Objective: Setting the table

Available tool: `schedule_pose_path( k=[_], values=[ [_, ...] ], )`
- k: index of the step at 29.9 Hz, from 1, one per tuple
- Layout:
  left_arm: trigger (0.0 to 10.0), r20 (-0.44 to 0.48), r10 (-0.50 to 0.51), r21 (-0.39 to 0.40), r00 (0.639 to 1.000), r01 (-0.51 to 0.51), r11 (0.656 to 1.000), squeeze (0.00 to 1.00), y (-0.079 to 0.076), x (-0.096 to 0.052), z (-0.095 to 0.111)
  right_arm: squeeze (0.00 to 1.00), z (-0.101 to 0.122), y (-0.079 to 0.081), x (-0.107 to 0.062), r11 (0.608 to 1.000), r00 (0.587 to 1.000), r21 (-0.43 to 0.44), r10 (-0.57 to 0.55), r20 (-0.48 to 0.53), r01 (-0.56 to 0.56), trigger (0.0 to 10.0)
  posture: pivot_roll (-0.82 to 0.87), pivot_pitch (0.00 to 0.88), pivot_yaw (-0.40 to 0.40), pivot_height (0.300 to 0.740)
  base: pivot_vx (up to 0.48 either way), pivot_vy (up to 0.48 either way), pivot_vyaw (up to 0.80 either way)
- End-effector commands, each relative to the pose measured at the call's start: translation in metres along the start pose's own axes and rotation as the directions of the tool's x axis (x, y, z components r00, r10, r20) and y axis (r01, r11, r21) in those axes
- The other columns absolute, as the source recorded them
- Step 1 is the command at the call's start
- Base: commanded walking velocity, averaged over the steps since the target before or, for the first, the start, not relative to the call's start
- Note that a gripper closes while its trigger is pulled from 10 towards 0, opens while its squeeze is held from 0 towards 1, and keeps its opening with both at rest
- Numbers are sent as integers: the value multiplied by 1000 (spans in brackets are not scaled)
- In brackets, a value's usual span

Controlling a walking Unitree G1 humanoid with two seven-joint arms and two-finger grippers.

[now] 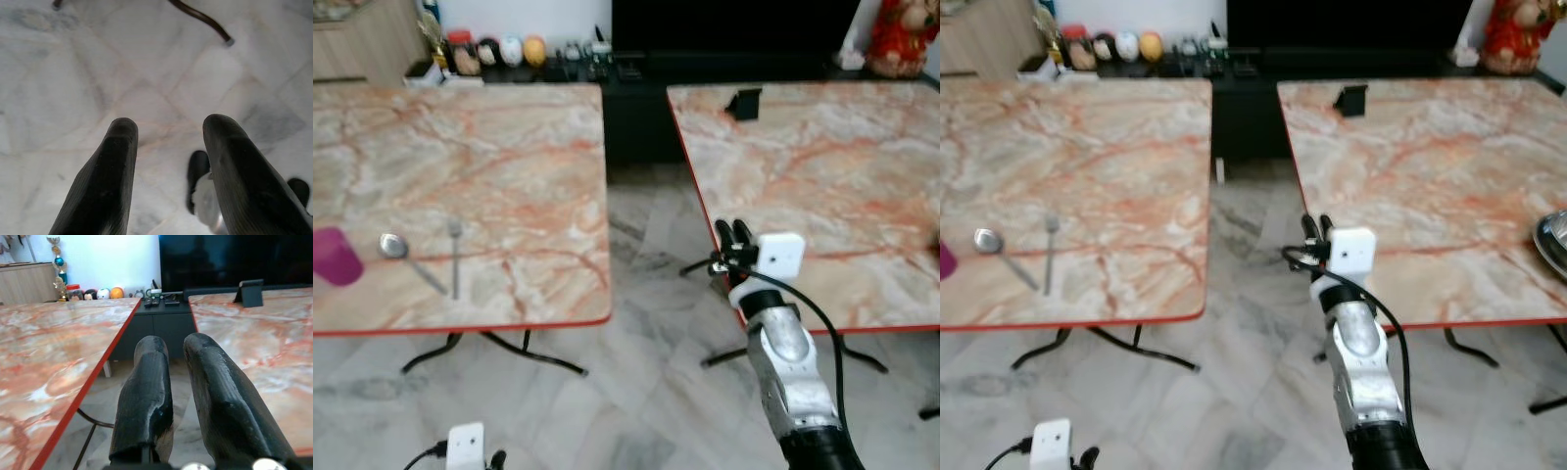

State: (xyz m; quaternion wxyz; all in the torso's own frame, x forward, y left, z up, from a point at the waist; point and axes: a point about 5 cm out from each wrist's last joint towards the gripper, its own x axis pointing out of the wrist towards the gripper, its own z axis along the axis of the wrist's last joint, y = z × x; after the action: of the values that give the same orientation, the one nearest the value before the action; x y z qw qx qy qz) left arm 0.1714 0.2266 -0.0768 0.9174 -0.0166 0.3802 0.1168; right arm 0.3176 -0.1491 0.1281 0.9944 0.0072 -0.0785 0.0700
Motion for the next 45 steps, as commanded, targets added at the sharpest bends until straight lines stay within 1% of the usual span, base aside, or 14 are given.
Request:
schedule_pose_path(
  k=[1, 5, 8, 14, 17, 21, 22, 27, 32, 36, 37, 41, 43, 45],
  values=[
    [10000, -26, -10, 0, 1000, 10, 1000, 0, -1, -2, -8, 0, -10, -8, -5, 1000, 999, -10, -17, -43, 17, 10000, -19, 55, 24, 740, 0, 0, 0],
    [10000, -25, -9, 1, 1000, 9, 1000, 0, -1, -3, -8, 0, -15, -9, -7, 1000, 998, -2, -15, -61, 15, 10000, -19, 56, 25, 740, 0, 0, 0],
    [10000, -26, -8, 2, 1000, 8, 1000, 0, 0, -3, -8, 0, -29, -11, -11, 1000, 994, -4, -10, -113, 10, 10000, -19, 56, 25, 740, 0, 0, 0],
    [10000, -24, -10, 0, 1000, 10, 1000, 0, 2, -3, -8, 0, -48, -5, -17, 998, 980, 20, 67, -188, -64, 10000, -17, 58, 27, 740, 0, 0, 0],
    [10000, -25, -11, 1, 1000, 11, 1000, 0, 2, -3, -9, 0, -59, -2, -21, 995, 965, 22, 105, -241, -102, 10000, -18, 58, 27, 740, 0, 0, 0],
    [10000, -25, -11, -1, 1000, 11, 1000, 0, 2, -3, -9, 0, -75, -5, -28, 996, 949, 14, 91, -302, -92, 10000, -17, 58, 26, 740, 0, 0, 0],
    [10000, -24, -10, -2, 1000, 9, 1000, 0, 3, -3, -9, 0, -85, -4, -34, 994, 933, 20, 109, -343, -108, 10000, -14, 58, 25, 740, 0, 0, 0],
    [10000, -23, -6, -4, 1000, 6, 1000, 0, 3, -3, -9, 0, -96, -2, -43, 992, 914, 36, 126, -387, -121, 10000, -14, 58, 25, 740, 0, 0, 0],
    [10000, -24, -2, -7, 1000, 2, 1000, 0, 4, -3, -9, 0, -111, 3, -55, 988, 875, 68, 156, -458, -141, 10000, -14, 61, 25, 740, 0, 0, 0],
    [10000, -22, -1, -9, 1000, 0, 1000, 0, 1, -3, -8, 0, -128, 0, -70, 992, 835, 86, 127, -536, -96, 10000, -13, 60, 24, 740, 0, 0, 0],
    [10000, -22, -1, -9, 1000, 0, 1000, 0, 1, -3, -8, 0, -128, 0, -70, 992, 835, 86, 127, -536, -96, 10000, -13, 60, 24, 740, 0, 0, 0],
    [10000, -22, 2, -12, 1000, -2, 1000, 0, 1, -3, -8, 0, -145, -8, -90, 998, 773, 54, 63, -631, -38, 10000, -12, 58, 24, 740, 0, 0, 0],
    [10000, -22, 3, -13, 1000, -3, 1000, 0, 1, -3, -8, 0, -151, -10, -98, 998, 749, 65, 47, -661, -5, 10000, -12, 58, 24, 740, 0, 0, 0],
    [10000, -23, 6, -15, 1000, -6, 1000, 0, 1, -3, -8, 0, -157, -14, -107, 999, 714, 34, 17, -700, 10, 10000, -10, 54, 24, 740, 0, 0, 0]
  ],
)
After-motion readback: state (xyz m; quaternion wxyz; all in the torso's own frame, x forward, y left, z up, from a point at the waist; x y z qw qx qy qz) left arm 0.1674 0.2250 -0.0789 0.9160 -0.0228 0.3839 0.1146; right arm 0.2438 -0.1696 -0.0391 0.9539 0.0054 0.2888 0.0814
